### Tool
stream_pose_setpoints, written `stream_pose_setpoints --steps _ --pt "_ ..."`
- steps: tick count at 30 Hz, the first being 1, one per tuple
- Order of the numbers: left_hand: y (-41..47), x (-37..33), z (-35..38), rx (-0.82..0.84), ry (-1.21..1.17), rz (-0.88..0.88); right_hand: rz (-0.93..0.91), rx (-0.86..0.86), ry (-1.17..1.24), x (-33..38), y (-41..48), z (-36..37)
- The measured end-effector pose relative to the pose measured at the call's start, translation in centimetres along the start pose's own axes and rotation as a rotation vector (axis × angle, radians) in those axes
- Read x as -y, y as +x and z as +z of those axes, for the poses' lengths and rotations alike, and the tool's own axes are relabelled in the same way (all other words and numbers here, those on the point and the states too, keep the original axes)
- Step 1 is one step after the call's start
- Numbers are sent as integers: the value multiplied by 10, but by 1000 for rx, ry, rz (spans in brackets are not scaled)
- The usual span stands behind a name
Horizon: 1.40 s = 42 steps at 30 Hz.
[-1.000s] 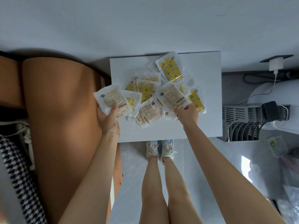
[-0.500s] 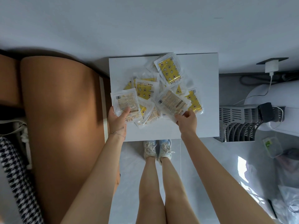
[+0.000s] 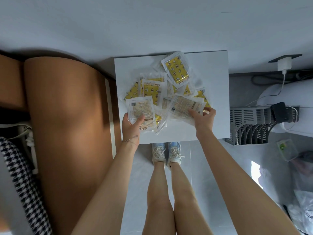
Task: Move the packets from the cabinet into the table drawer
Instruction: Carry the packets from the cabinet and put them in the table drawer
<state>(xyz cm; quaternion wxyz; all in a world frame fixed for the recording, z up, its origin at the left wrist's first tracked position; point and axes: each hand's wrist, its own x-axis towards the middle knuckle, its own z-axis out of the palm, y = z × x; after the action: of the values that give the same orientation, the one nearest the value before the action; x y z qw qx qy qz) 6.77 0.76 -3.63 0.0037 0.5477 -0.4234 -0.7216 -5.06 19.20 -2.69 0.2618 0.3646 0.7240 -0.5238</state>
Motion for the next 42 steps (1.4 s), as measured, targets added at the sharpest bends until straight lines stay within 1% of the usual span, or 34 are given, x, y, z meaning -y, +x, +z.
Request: stream_pose_setpoints --steps 4,9,14,17,21,24,28,32,37,42 --pt "-9 -2 4 -5 -7 -42 5 76 -49 5 -5 -19" --pt "-37 -15 10 30 -9 -79 14 218 2 15 -36 -51" --pt "-88 -39 -4 84 71 -48 -78 279 -134 31 -76 -78" --pt "-123 -47 -20 77 40 -40 -169 324 -199 43 -100 -85" --pt "-165 -45 -39 50 -28 -6 -279 450 -264 59 -135 -80" --pt "-194 -42 -56 -1 -142 32 -372 514 -363 67 -163 -71" --pt "-231 -30 -88 -127 -221 137 -480 610 -442 65 -197 -55" --pt "-268 -8 -125 -244 -307 233 -535 733 -515 49 -233 -40" --pt "-310 32 -181 -411 -444 276 -553 869 -620 10 -289 -21" --pt "-359 83 -251 -569 -598 290 -555 1013 -734 -54 -359 -1"
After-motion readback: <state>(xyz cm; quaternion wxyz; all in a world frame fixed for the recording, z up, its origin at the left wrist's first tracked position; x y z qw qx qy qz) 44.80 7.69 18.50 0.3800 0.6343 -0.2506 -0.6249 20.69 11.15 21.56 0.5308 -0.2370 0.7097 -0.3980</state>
